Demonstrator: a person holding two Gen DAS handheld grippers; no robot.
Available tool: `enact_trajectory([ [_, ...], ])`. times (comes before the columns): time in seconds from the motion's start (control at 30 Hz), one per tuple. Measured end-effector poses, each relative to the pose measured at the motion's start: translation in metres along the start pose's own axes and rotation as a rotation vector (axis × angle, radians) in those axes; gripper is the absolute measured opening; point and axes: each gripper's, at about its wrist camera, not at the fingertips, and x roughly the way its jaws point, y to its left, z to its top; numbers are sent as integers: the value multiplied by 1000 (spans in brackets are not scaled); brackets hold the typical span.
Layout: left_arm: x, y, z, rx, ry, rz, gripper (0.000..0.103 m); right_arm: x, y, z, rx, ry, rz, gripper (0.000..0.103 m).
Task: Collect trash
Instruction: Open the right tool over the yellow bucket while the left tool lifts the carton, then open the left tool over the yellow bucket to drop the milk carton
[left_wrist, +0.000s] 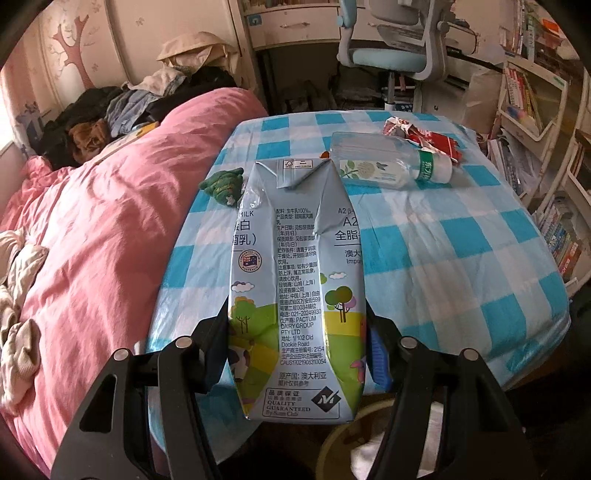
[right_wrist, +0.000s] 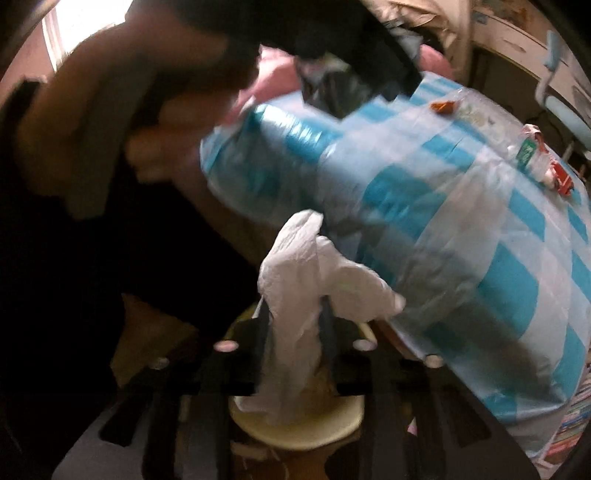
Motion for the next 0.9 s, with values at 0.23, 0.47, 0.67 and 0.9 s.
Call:
enact_trajectory([
  [0.23,-16,-2,-23,6,-4,1,59,-9,-1,-8,35,-48,-52,62],
  [0.47,-24,-11,-47,30,19,-7,59,-31,-18,-9,139,-162,-153,78],
  [0.67,-23,-30,-77,73,92,-41,59,-55,-43,-14,270,-272,-223,83],
  [0.9,-2,-59,-131,124,374,-211,59,-73,-63,-22,386,-363,-276,87],
])
